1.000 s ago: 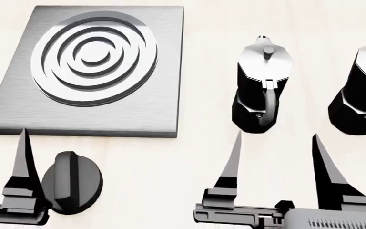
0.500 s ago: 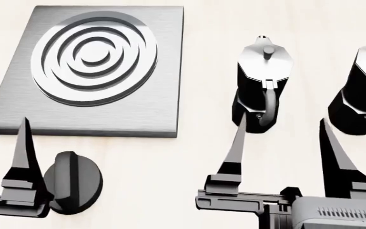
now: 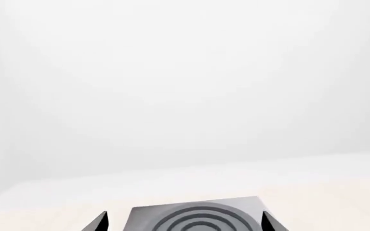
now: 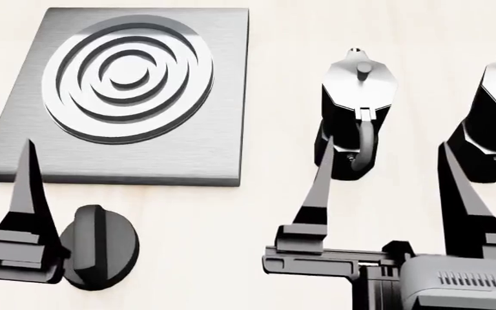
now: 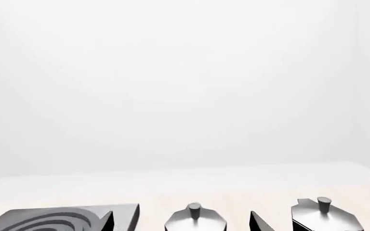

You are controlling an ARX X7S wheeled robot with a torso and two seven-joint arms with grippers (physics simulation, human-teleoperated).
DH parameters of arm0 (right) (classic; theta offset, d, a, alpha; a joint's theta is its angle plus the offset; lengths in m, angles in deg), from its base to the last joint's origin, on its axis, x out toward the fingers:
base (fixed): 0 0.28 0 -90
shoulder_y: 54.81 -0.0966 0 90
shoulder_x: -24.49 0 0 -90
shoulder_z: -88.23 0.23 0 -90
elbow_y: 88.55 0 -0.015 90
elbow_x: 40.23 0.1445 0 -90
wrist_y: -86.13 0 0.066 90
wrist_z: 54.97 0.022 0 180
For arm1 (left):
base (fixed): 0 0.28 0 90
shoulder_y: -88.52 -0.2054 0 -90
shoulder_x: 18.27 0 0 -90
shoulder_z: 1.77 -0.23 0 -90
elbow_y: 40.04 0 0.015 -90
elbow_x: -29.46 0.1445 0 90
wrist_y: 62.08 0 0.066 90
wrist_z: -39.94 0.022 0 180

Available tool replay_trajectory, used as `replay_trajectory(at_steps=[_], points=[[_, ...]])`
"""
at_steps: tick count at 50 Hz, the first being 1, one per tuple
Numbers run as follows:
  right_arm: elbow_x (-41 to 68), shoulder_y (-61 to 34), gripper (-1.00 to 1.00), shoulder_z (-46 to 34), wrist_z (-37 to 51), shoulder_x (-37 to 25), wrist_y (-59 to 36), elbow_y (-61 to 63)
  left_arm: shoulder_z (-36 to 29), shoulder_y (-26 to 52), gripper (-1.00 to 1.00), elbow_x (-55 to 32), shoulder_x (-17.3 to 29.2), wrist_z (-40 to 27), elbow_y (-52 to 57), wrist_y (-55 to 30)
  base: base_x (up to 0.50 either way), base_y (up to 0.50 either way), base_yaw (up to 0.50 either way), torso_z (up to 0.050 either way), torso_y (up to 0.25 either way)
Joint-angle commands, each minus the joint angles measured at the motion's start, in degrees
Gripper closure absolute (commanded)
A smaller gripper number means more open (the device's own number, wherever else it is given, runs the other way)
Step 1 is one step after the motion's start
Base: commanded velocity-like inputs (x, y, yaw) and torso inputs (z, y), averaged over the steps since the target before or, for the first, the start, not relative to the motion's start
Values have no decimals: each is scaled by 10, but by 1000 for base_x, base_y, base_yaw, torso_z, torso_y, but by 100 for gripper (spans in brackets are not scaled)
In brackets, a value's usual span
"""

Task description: Turn off the stove.

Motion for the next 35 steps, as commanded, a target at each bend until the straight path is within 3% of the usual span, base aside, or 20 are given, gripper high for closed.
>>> replay_trajectory(at_steps=[1,35], points=[[4,-7,-100,15,-15,7,-5,11,18,21,-100,-8,-10,15,5,-6,0,0,0,0,0],[27,-34,-100,22,3,-2,-35,58,24,68,-100,-29,-7,6,34,-40,0,0,0,0,0]])
